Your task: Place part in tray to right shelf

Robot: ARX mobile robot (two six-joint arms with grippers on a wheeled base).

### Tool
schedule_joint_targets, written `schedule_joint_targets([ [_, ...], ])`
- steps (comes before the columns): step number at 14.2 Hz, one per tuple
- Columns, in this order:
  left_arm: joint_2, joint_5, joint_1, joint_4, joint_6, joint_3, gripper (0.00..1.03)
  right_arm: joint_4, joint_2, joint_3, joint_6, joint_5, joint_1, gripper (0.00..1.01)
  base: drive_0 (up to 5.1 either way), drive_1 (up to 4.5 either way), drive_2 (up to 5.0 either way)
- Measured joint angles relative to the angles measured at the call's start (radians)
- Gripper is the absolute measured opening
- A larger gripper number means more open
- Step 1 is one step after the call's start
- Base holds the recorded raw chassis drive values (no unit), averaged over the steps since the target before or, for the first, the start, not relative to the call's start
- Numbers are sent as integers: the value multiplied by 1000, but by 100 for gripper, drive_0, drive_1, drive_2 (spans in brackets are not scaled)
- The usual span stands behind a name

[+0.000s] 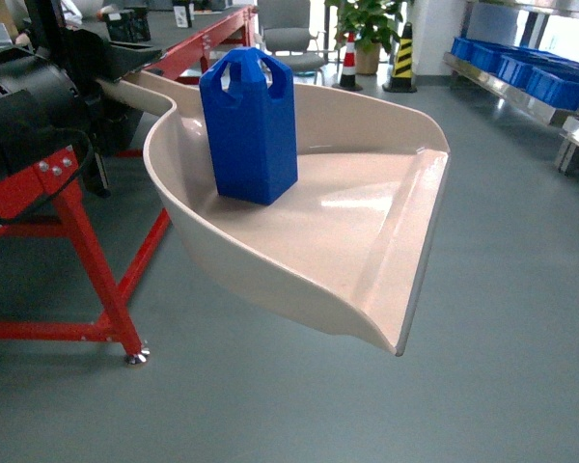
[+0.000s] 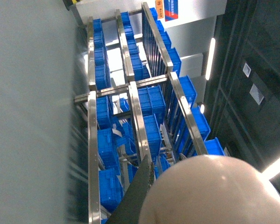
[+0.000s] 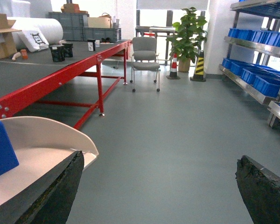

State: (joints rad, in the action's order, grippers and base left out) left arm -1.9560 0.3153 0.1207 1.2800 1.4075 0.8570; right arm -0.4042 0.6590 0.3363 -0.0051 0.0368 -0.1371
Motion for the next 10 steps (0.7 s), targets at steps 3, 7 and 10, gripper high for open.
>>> schedule_joint_targets([
  [3, 2, 4, 12, 6, 0, -3, 12, 0, -6, 0, 0, 3, 2, 98, 9, 399, -381],
  [7, 3, 1, 2, 5, 0, -3, 12, 0, -2, 0, 0, 1, 0, 98, 41, 443, -361],
  [10, 3, 0, 1, 3, 0, -3, 12, -1, 0, 0, 0, 1, 1, 98, 2, 408, -404],
])
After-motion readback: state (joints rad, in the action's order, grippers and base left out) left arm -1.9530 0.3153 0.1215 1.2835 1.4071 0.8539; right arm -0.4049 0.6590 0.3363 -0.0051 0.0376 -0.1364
